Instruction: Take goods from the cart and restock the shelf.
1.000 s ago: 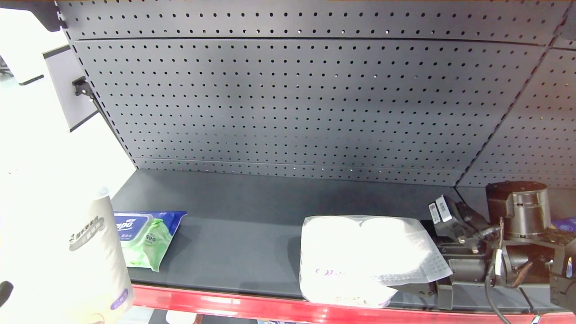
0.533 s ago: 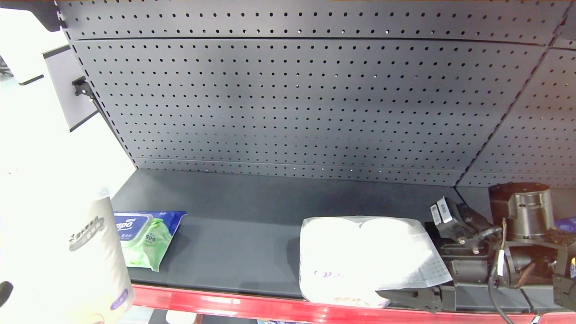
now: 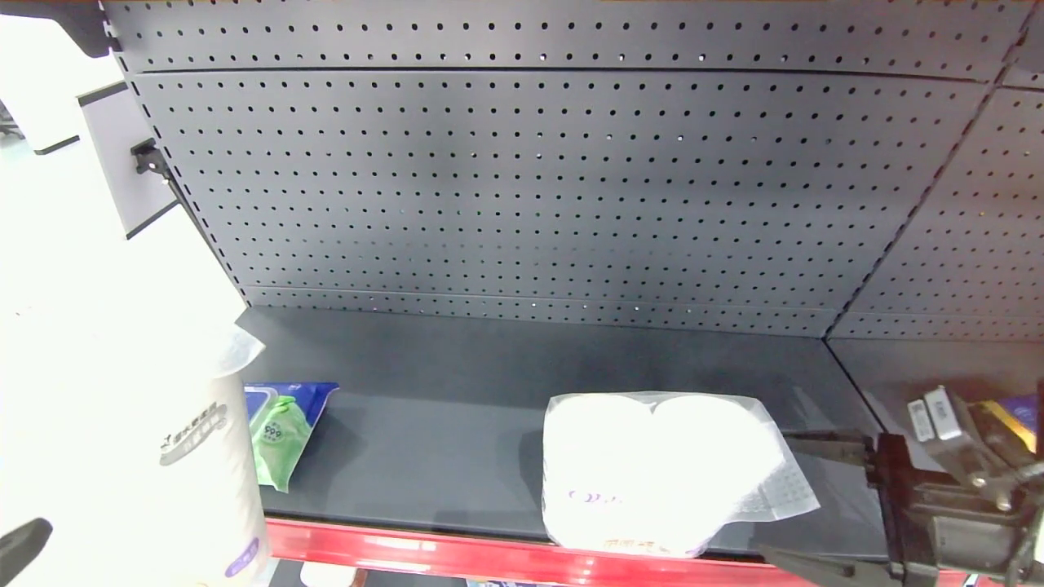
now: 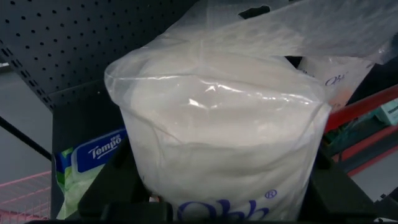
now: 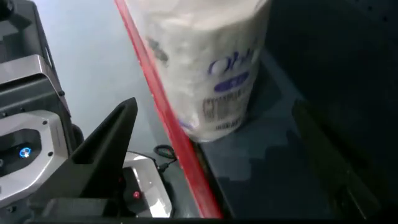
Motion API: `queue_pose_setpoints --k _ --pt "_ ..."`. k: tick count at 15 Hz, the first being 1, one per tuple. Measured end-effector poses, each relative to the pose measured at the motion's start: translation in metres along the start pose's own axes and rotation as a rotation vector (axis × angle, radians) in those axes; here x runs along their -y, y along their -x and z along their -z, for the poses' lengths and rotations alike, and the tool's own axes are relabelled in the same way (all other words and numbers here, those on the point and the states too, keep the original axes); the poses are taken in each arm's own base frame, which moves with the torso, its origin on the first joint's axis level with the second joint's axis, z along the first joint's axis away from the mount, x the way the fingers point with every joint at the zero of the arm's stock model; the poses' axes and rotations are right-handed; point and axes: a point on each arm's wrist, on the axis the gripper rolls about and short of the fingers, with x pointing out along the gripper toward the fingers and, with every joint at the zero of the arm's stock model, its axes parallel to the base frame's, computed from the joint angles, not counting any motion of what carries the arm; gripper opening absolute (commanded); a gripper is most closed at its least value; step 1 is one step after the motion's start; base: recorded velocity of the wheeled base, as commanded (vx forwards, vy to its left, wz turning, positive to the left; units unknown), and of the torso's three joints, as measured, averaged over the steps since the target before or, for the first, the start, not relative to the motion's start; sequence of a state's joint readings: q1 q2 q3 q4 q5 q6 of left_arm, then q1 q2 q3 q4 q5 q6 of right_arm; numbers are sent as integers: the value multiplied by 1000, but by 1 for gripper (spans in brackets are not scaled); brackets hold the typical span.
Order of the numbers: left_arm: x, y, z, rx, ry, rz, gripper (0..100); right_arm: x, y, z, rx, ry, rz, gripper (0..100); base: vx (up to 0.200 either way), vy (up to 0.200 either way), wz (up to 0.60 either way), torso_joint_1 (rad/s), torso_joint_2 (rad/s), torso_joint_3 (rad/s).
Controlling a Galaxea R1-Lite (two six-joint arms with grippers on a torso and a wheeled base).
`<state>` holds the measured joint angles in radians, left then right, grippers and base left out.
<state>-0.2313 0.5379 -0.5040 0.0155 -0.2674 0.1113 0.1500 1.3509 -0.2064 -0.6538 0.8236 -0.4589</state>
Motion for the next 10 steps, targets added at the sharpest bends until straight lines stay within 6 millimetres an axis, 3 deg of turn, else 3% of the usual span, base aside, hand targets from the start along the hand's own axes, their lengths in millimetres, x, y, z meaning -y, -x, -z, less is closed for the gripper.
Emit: queue_pose_setpoints --k 3,6,10 --pt "-3 -11 -5 -29 13 51 0 -34 35 2 66 -60 111 100 0 0 0 0 0 0" --pt "-6 -26 -13 -19 14 117 0 -67 66 4 165 -158 347 100 0 0 0 0 0 0" --pt "-15 -59 -24 37 0 173 0 -92 92 22 188 -264 918 100 0 0 0 0 0 0"
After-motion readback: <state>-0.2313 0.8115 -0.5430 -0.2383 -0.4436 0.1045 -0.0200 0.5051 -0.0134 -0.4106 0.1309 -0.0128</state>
